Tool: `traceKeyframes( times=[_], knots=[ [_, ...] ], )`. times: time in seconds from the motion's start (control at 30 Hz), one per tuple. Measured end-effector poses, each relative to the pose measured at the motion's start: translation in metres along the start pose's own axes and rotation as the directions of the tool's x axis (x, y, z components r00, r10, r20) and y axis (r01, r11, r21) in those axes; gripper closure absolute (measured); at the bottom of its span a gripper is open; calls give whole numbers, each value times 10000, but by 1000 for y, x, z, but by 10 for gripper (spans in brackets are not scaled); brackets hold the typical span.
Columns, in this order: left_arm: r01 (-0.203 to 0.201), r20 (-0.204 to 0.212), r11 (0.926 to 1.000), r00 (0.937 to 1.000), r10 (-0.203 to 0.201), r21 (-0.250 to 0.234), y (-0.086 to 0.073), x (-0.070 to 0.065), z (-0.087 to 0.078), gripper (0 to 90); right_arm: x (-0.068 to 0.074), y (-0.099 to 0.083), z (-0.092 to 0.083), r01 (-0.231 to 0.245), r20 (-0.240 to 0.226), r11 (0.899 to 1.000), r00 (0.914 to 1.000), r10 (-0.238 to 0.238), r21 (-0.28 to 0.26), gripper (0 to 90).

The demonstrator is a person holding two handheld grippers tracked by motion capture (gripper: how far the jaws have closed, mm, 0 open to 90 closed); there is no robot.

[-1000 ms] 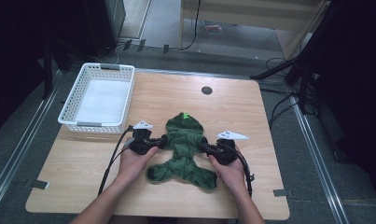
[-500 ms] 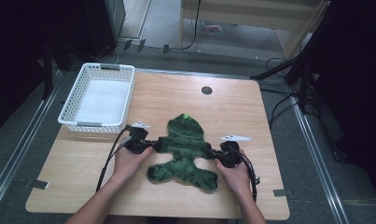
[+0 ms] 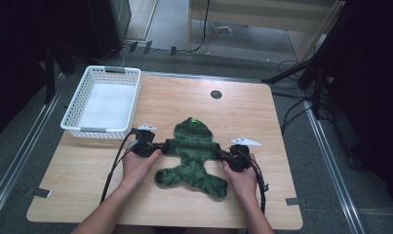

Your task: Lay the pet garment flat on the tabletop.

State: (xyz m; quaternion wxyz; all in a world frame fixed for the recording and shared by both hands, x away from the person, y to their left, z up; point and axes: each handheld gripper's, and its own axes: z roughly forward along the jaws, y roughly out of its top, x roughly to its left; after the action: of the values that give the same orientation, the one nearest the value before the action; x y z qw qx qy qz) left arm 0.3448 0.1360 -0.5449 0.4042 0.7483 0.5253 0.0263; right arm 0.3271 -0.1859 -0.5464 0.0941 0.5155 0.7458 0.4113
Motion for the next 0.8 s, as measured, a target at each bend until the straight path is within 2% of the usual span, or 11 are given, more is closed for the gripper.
traceKeyframes(
  times=[0.17,0.23,0.27,0.3,0.33,0.37,0.43,0.5,0.6,0.63,0.8],
  knots=[
    [-160,153,9998,9998,162,-80,-3,-1,-4,853,2,-1,-6,229,54,9997,9997,-229,34,784],
    [-216,182,9996,9996,220,-182,-3,-1,-8,695,2,-1,-9,196,-16,9998,9998,-196,-58,714],
    [-264,39,9992,9996,265,-290,-3,-3,-10,695,2,0,-15,153,-96,9996,9998,-155,-253,618],
    [-342,-40,9987,9994,341,-373,-2,-5,-14,618,2,1,-19,150,-148,9989,9998,-157,-445,589],
    [-381,-59,9946,9993,377,-970,0,-9,-24,530,3,7,-33,18,-285,9935,9996,-51,-1139,576],
    [-381,-59,9946,9993,377,-970,0,-9,-24,519,3,7,-33,18,-285,9935,9996,-51,-1139,576],
    [-493,-254,9738,9987,448,-2219,8,-19,-37,527,10,21,-46,-75,-493,9774,9988,-29,-2111,645],
    [-509,-154,9681,9987,486,-2453,11,-23,-38,545,15,26,-45,7,-588,9749,9982,-142,-2226,673],
    [-857,284,9770,9953,930,-1952,22,-35,-23,599,33,37,-26,446,-643,9792,9962,-584,-1980,723],
    [-939,446,9849,9939,1013,-1453,24,-39,-6,632,42,40,-4,980,-397,9843,9937,-1048,-1470,747],
    [-962,-120,9945,9953,958,-423,14,-32,20,735,39,32,35,983,-269,9951,9948,-984,-43,778]
  ],
)
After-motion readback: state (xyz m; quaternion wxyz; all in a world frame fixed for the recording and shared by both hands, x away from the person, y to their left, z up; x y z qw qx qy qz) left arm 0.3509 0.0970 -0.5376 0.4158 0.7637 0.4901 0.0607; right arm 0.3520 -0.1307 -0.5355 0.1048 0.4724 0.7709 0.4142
